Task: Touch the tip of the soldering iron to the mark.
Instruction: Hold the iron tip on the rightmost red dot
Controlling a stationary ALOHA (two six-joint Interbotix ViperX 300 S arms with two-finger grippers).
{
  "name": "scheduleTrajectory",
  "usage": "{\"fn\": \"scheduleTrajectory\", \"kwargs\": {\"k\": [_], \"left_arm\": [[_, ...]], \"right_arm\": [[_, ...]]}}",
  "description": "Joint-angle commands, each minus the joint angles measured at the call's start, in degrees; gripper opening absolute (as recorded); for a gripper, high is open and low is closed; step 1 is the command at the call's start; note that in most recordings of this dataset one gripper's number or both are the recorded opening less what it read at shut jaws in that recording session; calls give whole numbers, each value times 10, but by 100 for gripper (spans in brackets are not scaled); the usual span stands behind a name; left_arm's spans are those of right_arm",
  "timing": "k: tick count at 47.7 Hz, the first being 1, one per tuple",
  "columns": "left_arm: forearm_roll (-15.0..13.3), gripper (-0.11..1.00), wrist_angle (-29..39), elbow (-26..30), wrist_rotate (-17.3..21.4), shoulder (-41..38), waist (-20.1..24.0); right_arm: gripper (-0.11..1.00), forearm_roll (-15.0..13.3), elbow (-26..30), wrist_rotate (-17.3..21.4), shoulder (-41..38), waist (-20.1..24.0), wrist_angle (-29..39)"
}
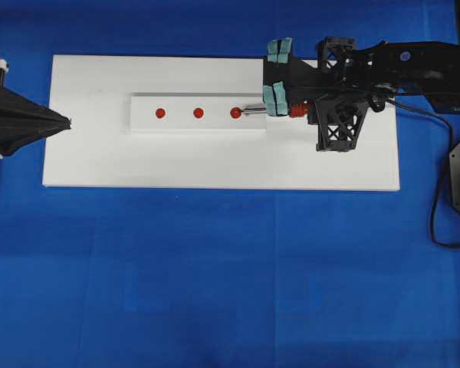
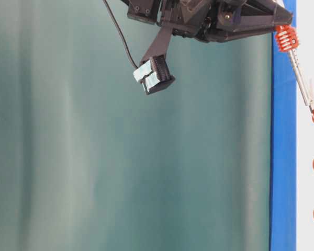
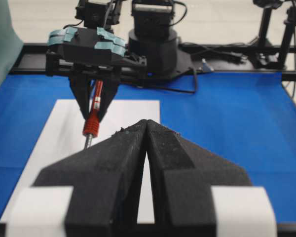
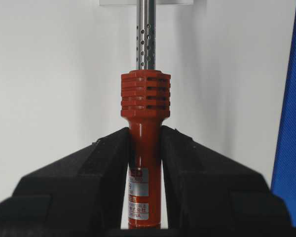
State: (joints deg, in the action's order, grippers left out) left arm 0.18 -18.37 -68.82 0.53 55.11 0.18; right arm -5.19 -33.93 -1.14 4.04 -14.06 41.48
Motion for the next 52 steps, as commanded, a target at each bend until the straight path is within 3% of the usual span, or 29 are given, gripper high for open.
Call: {"fn": "scheduleTrajectory", "kwargs": {"k": [1,52], "left_arm": [[1,2,-5,5,-1,-4,0],[1,2,-5,5,-2,-4,0]], "right_arm": [[7,2,4,-1,6,-1,-2],[7,2,9,0,8,-1,-2]]}}
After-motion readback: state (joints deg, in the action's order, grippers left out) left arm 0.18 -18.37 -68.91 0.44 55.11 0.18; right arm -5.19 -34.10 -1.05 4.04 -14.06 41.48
